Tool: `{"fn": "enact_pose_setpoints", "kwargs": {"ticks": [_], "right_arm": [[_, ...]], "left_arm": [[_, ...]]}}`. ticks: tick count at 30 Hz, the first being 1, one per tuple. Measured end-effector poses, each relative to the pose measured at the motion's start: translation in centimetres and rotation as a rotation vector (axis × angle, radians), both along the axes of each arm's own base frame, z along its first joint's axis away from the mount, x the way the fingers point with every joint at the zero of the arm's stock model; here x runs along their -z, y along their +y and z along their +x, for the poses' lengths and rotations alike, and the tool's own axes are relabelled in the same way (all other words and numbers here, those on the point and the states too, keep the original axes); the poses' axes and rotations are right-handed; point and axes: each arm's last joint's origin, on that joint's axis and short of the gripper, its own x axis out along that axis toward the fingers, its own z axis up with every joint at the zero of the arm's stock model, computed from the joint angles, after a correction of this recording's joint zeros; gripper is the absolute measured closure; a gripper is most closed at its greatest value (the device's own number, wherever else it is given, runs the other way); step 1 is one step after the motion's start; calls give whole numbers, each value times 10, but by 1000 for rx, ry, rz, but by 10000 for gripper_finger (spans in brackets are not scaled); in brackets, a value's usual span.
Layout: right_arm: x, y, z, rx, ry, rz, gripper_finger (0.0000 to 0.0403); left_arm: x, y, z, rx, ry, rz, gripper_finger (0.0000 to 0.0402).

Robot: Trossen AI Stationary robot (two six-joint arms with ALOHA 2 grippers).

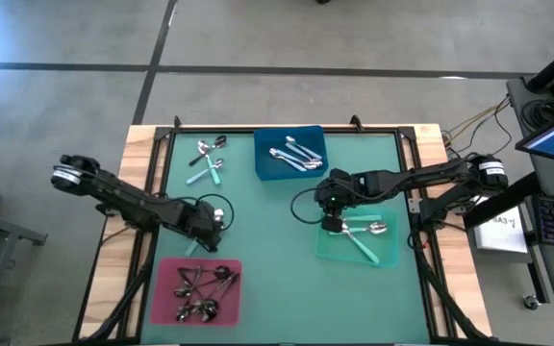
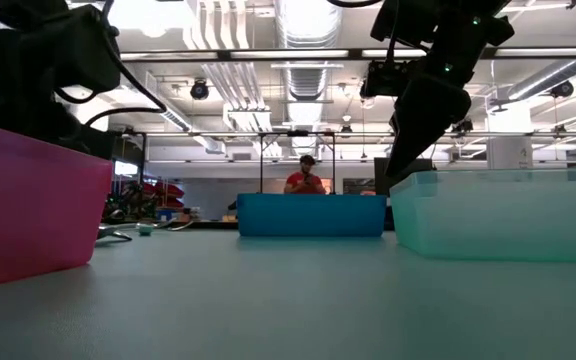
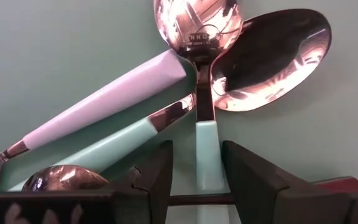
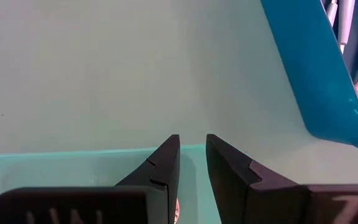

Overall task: Sort silverware by color (type)
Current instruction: Put the green spoon into the green bin

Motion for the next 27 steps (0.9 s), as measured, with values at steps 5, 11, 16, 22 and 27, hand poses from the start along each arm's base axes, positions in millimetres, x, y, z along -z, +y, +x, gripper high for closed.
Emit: {"fn": "enact_pose_setpoints", "kwargs": {"ticks": [5,11,16,22,27], "right_arm": [[0,0,0,0,-1,0,335],[0,0,0,3,-3,1,335],[0,0,1,26,-12,14,335],[0,0,1,34,-16,19,335],[-1,0,1,22,-16,13,335]], "left_arm": [[0,-1,3,42,2,-1,309],[-7,0,1,39,-57,1,376],[-19,5,-1,18,-161,126,370],[-36,12,-5,-30,-297,307,375],[-47,17,-8,-63,-386,493,375]]}}
